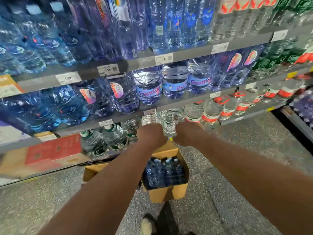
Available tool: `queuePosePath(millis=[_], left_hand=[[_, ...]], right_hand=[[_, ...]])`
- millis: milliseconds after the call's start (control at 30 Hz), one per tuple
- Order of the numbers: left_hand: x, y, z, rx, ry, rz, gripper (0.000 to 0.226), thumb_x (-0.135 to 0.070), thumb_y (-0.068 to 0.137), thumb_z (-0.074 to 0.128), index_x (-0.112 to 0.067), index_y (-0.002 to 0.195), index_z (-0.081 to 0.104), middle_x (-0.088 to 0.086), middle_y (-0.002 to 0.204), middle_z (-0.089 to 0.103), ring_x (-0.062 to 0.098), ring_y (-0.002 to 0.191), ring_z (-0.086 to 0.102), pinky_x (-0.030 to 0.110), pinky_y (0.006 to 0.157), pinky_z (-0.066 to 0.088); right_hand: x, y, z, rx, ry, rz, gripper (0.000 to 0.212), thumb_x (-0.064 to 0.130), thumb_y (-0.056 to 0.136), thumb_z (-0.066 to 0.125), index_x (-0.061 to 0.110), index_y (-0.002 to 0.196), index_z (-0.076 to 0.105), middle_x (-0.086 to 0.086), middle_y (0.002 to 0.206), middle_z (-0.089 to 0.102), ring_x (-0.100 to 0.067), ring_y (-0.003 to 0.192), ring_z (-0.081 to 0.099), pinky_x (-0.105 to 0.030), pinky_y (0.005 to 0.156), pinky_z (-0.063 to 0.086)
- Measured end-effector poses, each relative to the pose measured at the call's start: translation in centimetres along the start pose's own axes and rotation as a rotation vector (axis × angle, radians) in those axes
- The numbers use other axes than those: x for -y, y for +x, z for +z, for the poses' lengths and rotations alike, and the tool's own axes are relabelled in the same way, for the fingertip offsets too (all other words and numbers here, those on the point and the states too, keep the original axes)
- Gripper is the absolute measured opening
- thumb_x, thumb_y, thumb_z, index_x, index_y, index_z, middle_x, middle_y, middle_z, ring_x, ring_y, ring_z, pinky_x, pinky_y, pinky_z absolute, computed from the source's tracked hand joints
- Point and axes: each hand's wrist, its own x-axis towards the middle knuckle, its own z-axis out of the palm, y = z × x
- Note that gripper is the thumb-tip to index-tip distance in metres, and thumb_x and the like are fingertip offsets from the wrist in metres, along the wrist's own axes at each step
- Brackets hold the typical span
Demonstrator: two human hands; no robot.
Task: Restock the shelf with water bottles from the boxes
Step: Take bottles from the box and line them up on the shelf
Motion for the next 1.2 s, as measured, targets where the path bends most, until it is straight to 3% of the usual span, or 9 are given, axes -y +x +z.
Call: queuePosePath(millis=[167,400,500,633,700,800,867,1033,1200], left_hand=[[0.9,3.4,2.3,0.026,0.011,0.027,0.035,-0.036,0.092,0.048,-0.012,0.117,0.056,0.008,0.114,0.060,0.028,0.106,0.060,0.034,0.078,0.045],[0.7,7.5,8.2,0.164,-0.042,0.012,0.028,-0.032,0.088,0.050,-0.016,0.109,0.060,0.003,0.099,0.063,0.025,0.092,0.062,0.031,0.069,0.042],[0.3,8.9,11.7,0.197,-0.058,-0.033,0.030,-0.031,0.089,0.048,-0.015,0.113,0.059,0.004,0.097,0.061,0.025,0.087,0.060,0.030,0.060,0.035],[0.5,10.3,16.9,0.343,-0.246,-0.157,0.024,-0.027,0.090,0.051,-0.015,0.110,0.052,0.002,0.083,0.054,0.023,0.075,0.053,0.029,0.058,0.038],[0.8,10.8,20.1,0.385,-0.309,-0.207,0.017,-0.028,0.089,0.050,-0.014,0.098,0.055,0.004,0.094,0.059,0.024,0.081,0.056,0.029,0.062,0.044],[1.2,11.4,25.1,0.430,-0.332,-0.250,0.025,-0.031,0.090,0.051,-0.016,0.109,0.057,0.003,0.124,0.052,0.028,0.113,0.051,0.031,0.070,0.043],[1.5,12.1,28.5,0.464,-0.367,-0.308,0.028,-0.032,0.090,0.053,-0.017,0.114,0.054,0.004,0.118,0.056,0.029,0.108,0.055,0.034,0.072,0.046],[2.5,14.0,37.0,0.412,-0.567,-0.539,0.049,-0.033,0.085,0.064,-0.015,0.126,0.046,0.005,0.129,0.049,0.030,0.121,0.047,0.042,0.092,0.045],[3.5,15.8,45.1,0.494,-0.857,-0.804,0.080,-0.037,0.084,0.066,-0.002,0.143,0.024,0.018,0.137,0.043,0.036,0.125,0.045,0.042,0.101,0.040]], right_hand=[[-0.5,3.5,2.3,0.048,0.082,0.062,0.027,0.025,0.089,0.056,0.007,0.109,0.062,-0.011,0.113,0.063,-0.025,0.102,0.059,-0.026,0.071,0.038],[-2.0,9.3,7.5,0.175,0.066,0.052,0.015,0.026,0.084,0.054,0.013,0.087,0.060,-0.009,0.098,0.066,-0.025,0.086,0.060,-0.028,0.068,0.045],[-3.0,11.5,10.9,0.209,0.069,0.037,0.033,0.035,0.085,0.050,0.015,0.108,0.063,-0.008,0.109,0.063,-0.028,0.104,0.061,-0.035,0.088,0.048],[-4.6,13.7,16.0,0.295,0.047,0.028,0.033,0.033,0.091,0.049,0.012,0.115,0.058,-0.008,0.112,0.061,-0.028,0.103,0.060,-0.032,0.073,0.043],[-5.0,14.7,19.0,0.359,0.089,0.054,0.032,0.029,0.091,0.047,0.012,0.115,0.057,-0.010,0.116,0.060,-0.030,0.104,0.059,-0.034,0.073,0.043],[-5.2,16.2,23.8,0.450,0.152,0.076,0.022,0.027,0.089,0.048,0.014,0.102,0.060,-0.008,0.109,0.063,-0.029,0.099,0.061,-0.032,0.072,0.044],[-5.1,17.4,27.4,0.485,0.219,0.106,0.017,0.025,0.087,0.050,0.014,0.097,0.057,-0.008,0.106,0.063,-0.028,0.097,0.061,-0.030,0.069,0.043],[-3.4,20.7,36.4,0.486,0.410,0.164,0.036,0.028,0.090,0.054,0.010,0.121,0.051,-0.010,0.119,0.053,-0.031,0.110,0.056,-0.035,0.084,0.045],[-1.4,23.9,44.8,0.449,0.627,0.244,0.027,0.032,0.086,0.058,0.011,0.104,0.057,-0.005,0.094,0.058,-0.024,0.082,0.057,-0.028,0.057,0.038]])
